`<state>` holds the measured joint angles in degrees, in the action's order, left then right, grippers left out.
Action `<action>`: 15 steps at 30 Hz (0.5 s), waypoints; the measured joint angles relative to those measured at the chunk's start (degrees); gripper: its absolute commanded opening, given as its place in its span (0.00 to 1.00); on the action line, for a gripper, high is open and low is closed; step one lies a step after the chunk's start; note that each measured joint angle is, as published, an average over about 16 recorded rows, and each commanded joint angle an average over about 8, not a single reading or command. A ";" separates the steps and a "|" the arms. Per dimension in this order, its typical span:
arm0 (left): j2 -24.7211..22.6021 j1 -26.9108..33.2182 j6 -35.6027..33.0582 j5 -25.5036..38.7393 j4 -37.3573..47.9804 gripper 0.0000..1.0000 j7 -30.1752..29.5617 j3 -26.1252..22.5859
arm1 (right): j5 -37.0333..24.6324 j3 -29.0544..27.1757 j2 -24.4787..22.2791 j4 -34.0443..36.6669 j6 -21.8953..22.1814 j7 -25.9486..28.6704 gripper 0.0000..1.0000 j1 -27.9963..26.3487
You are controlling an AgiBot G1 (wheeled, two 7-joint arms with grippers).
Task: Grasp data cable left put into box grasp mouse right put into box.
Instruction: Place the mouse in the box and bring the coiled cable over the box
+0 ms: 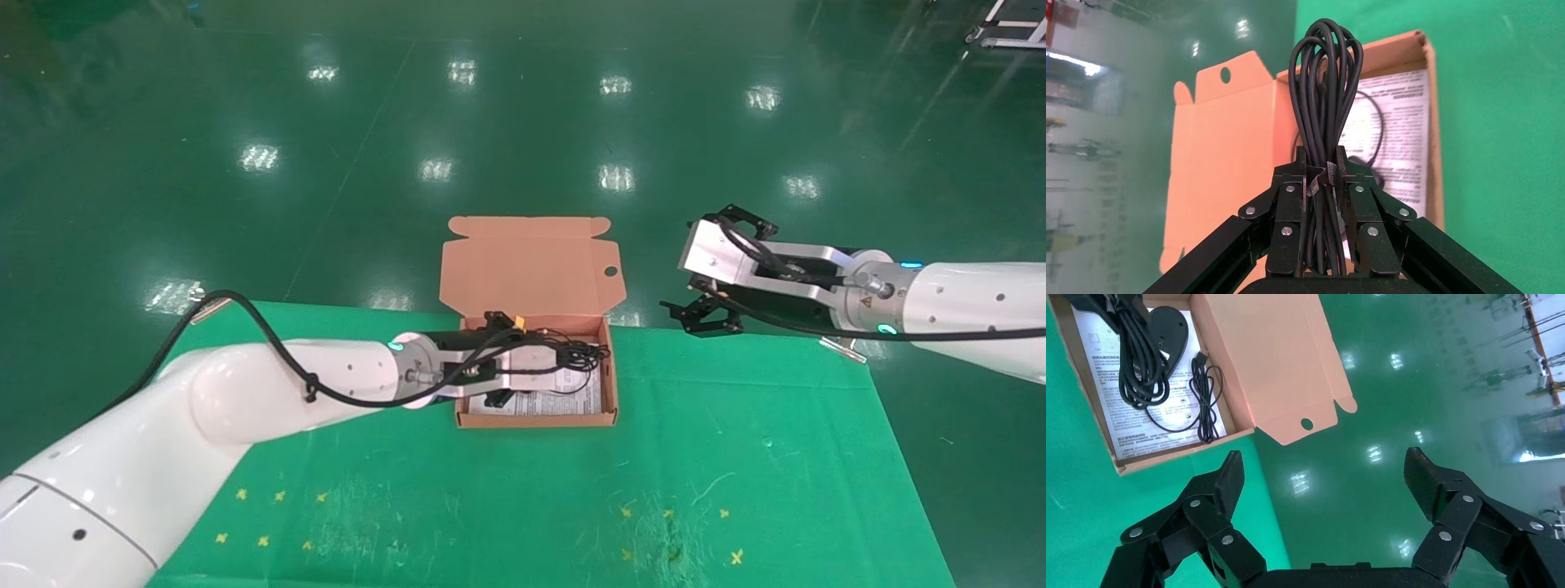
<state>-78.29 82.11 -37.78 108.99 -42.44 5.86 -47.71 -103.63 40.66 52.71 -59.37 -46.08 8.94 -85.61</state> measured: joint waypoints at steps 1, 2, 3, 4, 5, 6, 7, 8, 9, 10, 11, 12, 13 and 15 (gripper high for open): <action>-0.09 0.03 0.28 -0.65 0.14 0.50 0.17 -0.48 | -0.33 0.04 -0.30 -0.72 -0.02 0.61 1.00 0.14; -0.16 0.07 0.54 -1.24 0.26 0.62 0.30 -0.93 | -0.62 0.07 -0.56 -1.35 -0.03 1.15 1.00 0.26; -0.21 0.12 0.76 -1.75 0.38 0.75 0.37 -1.33 | -0.87 0.10 -0.77 -1.87 -0.04 1.60 1.00 0.37; -0.26 0.17 0.96 -2.21 0.48 0.88 0.41 -1.68 | -1.08 0.12 -0.94 -2.30 -0.04 1.97 1.00 0.47; -0.29 0.22 1.15 -2.58 0.58 1.00 0.43 -2.00 | -1.27 0.14 -1.09 -2.67 -0.05 2.28 1.00 0.55; -0.32 0.27 1.31 -2.87 0.66 1.00 0.42 -2.25 | -1.42 0.17 -1.20 -2.93 -0.05 2.50 1.00 0.61; -0.35 0.31 1.45 -3.10 0.73 1.00 0.40 -2.45 | -1.54 0.18 -1.29 -3.14 -0.06 2.66 1.00 0.65; -0.37 0.34 1.55 -3.28 0.78 1.00 0.36 -2.60 | -1.63 0.20 -1.35 -3.28 -0.07 2.77 1.00 0.68; -0.38 0.35 1.61 -3.39 0.82 1.00 0.34 -2.68 | -1.68 0.21 -1.38 -3.36 -0.08 2.83 1.00 0.70; -0.38 0.36 1.61 -3.41 0.82 1.00 0.34 -2.69 | -1.68 0.21 -1.38 -3.38 -0.08 2.84 1.00 0.70; -0.36 0.37 1.64 -3.49 0.82 1.00 0.32 -2.74 | -1.72 0.22 -1.40 -3.43 -0.09 2.87 1.00 0.72; -0.28 0.39 1.65 -3.54 0.78 1.00 0.32 -2.78 | -1.72 0.22 -1.39 -3.41 -0.09 2.85 1.00 0.73; -0.20 0.39 1.61 -3.53 0.70 1.00 0.33 -2.75 | -1.70 0.22 -1.36 -3.35 -0.09 2.81 1.00 0.72; 0.04 0.40 1.51 -3.50 0.43 1.00 0.31 -2.67 | -1.64 0.21 -1.31 -3.22 -0.07 2.74 1.00 0.70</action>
<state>-78.25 82.50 -36.27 105.48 -42.01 6.17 -50.38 -105.27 40.87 51.40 -62.59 -46.15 11.67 -84.92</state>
